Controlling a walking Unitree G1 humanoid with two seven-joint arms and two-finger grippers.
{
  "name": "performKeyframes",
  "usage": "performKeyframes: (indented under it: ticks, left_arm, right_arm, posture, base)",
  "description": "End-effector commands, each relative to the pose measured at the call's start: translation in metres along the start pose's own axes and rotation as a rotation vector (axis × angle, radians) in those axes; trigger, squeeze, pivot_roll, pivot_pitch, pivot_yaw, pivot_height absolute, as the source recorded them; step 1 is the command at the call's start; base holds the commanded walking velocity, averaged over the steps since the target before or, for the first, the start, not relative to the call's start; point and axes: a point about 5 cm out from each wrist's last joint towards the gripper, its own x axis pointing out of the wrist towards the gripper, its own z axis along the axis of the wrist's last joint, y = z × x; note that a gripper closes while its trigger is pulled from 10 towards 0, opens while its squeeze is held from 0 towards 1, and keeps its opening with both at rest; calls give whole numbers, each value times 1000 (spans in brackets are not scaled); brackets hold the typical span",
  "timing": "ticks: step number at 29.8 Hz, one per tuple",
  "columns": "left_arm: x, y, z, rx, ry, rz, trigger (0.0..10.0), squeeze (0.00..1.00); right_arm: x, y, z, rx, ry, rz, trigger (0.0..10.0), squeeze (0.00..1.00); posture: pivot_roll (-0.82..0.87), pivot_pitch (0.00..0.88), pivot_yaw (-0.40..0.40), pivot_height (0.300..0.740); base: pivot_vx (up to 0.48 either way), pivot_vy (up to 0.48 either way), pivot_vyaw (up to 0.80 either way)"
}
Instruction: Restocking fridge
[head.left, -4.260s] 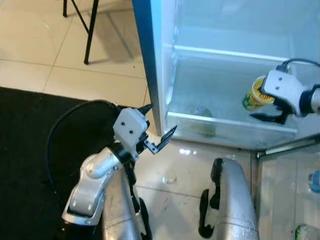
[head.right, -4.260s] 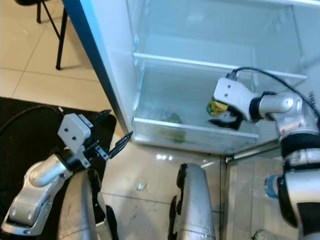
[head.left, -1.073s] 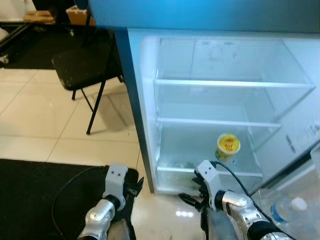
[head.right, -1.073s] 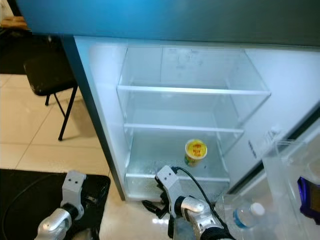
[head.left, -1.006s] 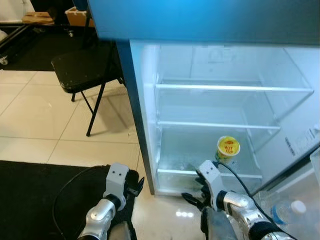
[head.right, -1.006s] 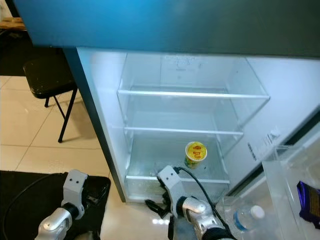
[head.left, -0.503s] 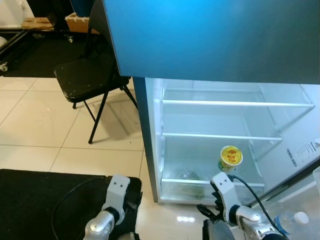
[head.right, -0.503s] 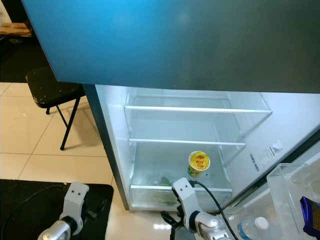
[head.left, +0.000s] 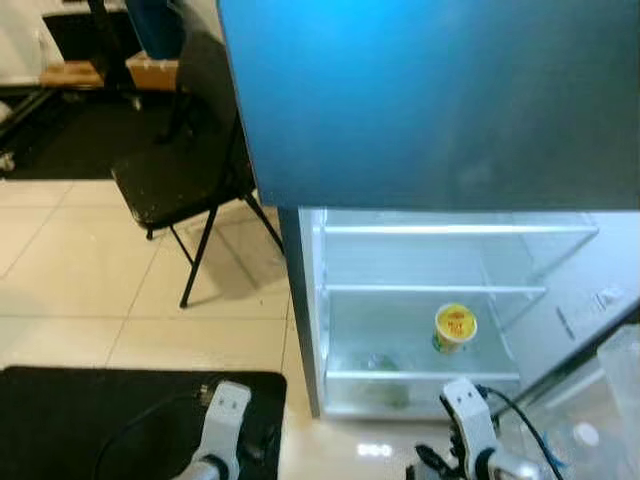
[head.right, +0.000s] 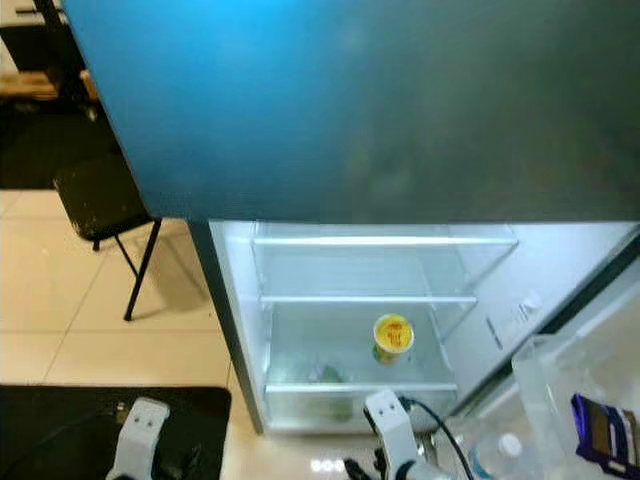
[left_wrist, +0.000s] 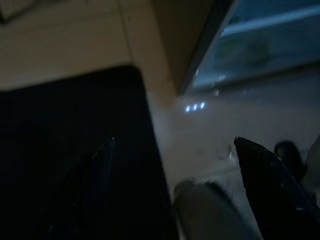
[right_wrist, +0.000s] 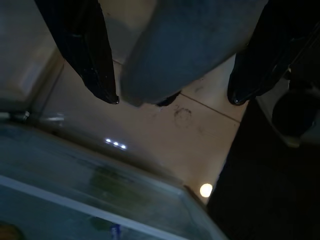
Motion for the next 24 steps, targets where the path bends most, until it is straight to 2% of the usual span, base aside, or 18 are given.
performKeyframes:
  ticks: [1,5,6,10,11,15,19,24]
  left_arm:
    - [-7,8,-11,-20,47,33,10000,0]
    - [-12,10,-21,-48,87,58,10000,0]
    - [-18,11,-33,-79,141,84,10000,0]
    - [-20,11,-38,-88,158,91,10000,0]
    - [-27,9,-52,-133,218,115,10000,0]
    - [-35,6,-67,-180,280,143,10000,0]
    - [-38,5,-72,-208,302,160,10000,0]
    - [-35,6,-70,-222,300,171,10000,0]
  right_arm:
    - [-4,-3,-11,24,36,-21,10000,0]
    - [-5,-4,-16,34,55,-32,10000,0]
    - [-7,-4,-22,43,76,-41,10000,0]
    - [-8,-4,-24,46,83,-44,10000,0]
    - [-9,-5,-29,58,103,-55,10000,0]
    - [-13,-7,-37,74,131,-74,10000,0]
    - [-16,-10,-44,89,157,-90,10000,0]
    - [-20,-12,-51,109,185,-107,10000,0]
  posture:
    - [-20,48,-25,704]
    - [-20,36,-25,714]
    - [-24,31,-23,724]
    - [-25,29,-23,729]
    - [-31,15,-22,739]
    - [-34,1,-24,740]
    - [-37,0,-28,740]
    - [-37,0,-33,740]
  base:
    - [0,0,0]
    - [0,0,0]
    - [0,0,0]
    - [0,0,0]
    - [0,0,0]
    - [0,0,0]
    - [0,0,0]
    - [0,0,0]
